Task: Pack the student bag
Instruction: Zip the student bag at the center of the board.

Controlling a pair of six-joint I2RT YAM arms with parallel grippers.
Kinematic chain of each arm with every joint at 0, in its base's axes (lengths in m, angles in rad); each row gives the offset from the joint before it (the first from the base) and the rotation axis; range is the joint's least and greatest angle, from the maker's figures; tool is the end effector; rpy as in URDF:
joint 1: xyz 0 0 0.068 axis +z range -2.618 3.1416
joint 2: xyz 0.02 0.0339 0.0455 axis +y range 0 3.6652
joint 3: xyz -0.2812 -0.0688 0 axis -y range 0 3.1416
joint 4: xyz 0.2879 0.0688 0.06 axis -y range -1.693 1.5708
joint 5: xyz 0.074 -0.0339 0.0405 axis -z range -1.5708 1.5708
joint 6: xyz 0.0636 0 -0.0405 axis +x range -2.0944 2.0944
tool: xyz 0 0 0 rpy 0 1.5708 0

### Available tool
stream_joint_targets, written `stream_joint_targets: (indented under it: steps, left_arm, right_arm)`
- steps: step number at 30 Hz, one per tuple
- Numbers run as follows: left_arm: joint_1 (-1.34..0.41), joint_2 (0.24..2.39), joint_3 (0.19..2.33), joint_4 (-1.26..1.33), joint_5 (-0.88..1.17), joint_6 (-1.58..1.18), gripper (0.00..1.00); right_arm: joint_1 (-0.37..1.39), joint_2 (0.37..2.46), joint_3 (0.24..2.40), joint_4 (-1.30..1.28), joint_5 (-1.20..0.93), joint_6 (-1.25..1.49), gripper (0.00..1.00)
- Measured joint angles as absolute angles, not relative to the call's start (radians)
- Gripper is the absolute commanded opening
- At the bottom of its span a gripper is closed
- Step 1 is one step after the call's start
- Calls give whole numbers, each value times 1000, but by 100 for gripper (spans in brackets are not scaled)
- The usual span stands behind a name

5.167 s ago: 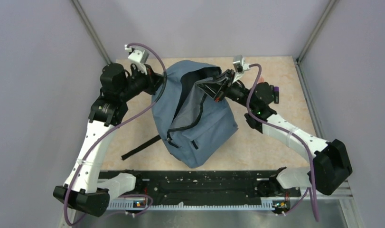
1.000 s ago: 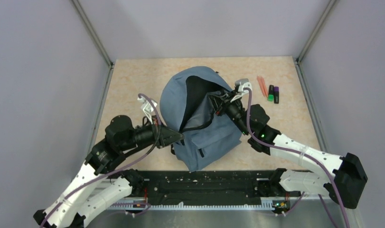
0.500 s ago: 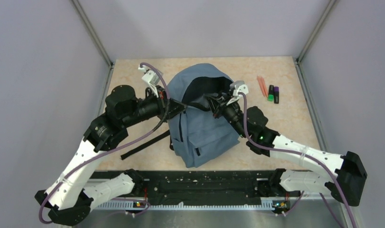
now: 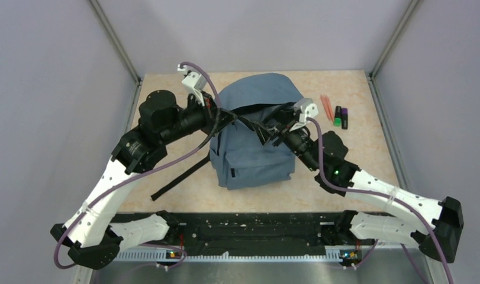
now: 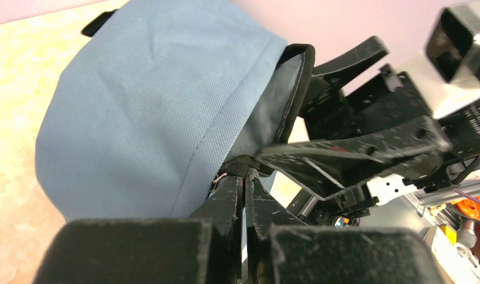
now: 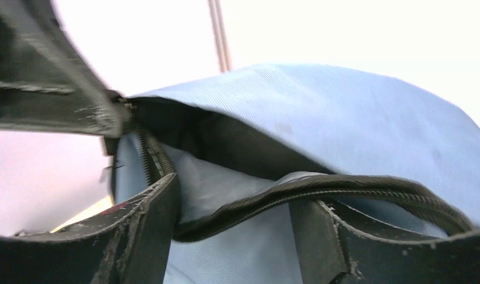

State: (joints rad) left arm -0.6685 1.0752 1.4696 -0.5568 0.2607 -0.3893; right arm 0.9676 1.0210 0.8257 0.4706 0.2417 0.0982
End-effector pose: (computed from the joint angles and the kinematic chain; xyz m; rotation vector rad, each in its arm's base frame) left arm 0.1960 -0.1757 0.5050 0.4550 1.7781 -0.9884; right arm 0.1815 0.2366 0.3932 -0.3650 1.2910 0.7508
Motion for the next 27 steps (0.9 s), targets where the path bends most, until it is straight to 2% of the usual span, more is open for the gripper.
stream_joint_targets:
  steps: [4, 11, 24, 27]
  left_arm:
    - [-669, 1036, 1435, -537, 248, -397, 0]
    - [-669, 968, 1387, -533, 262, -417, 0]
    - [-669, 924, 1341, -528, 256, -397, 0]
    - [-669, 915, 1317, -508, 257, -383, 1]
  right_arm:
    - [968, 954, 824, 465, 88, -29, 76]
    - [972, 920, 812, 490, -152, -249, 81]
    - [976, 990, 839, 415, -147, -535, 83]
    - [978, 1031, 854, 411, -104, -593, 78]
